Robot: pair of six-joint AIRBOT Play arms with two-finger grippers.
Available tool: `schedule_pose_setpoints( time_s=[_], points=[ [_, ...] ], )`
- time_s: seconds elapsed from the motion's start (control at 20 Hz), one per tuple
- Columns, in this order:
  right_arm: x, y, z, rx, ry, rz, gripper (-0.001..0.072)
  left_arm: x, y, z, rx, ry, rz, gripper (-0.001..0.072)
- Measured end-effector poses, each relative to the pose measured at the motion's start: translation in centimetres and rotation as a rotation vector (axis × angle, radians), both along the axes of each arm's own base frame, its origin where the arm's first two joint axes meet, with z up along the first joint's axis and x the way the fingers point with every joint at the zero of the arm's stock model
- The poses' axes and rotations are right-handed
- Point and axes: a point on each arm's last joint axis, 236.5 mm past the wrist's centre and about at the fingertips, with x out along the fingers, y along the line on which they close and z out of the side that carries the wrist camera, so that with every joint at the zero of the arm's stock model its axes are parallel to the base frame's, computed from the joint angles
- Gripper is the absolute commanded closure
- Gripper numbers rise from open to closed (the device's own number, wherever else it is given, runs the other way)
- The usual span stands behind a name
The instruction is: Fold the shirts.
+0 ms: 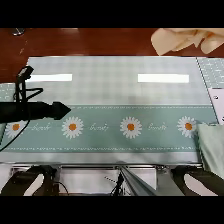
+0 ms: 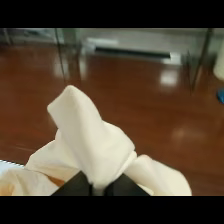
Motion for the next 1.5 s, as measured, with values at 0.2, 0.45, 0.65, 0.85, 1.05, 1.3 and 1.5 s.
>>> schedule_pose_setpoints(
  time_s=[0.2,0.45,0.65,0.85,1.05,1.3,1.5],
  points=[
    [-3.7,6.0,-1.1,-0.050,0.071,0.176,0.0686,-1.0,-0.4,0.8,-0.027,-0.034,0.002,0.0004],
    [-6.2,13.1,-12.5,-0.127,0.409,0.374,0.0686,-0.9,-0.4,1.2,-0.040,-0.059,0.015,0.0004],
    [-8.2,19.9,-24.9,-0.128,0.694,0.495,0.0686,-0.7,-0.4,1.4,-0.043,-0.068,0.019,0.0004],
    [-8.9,26.4,-34.3,-0.052,0.871,0.524,0.0685,-0.7,-0.4,1.4,-0.044,-0.069,0.019,0.0004],
    [-7.9,30.6,-38.4,0.120,0.940,0.501,0.0089,-1.1,-0.6,0.7,-0.042,-0.045,0.012,0.0004],
    [-2.2,23.6,-36.0,0.209,0.924,0.368,0.0091,-3.3,-1.5,-2.2,-0.037,0.052,-0.037,0.0004],
    [-0.1,7.4,-34.6,0.178,0.939,0.092,0.0092,-6.2,-1.7,-6.5,-0.025,0.197,-0.067,0.0004]
  ],
)
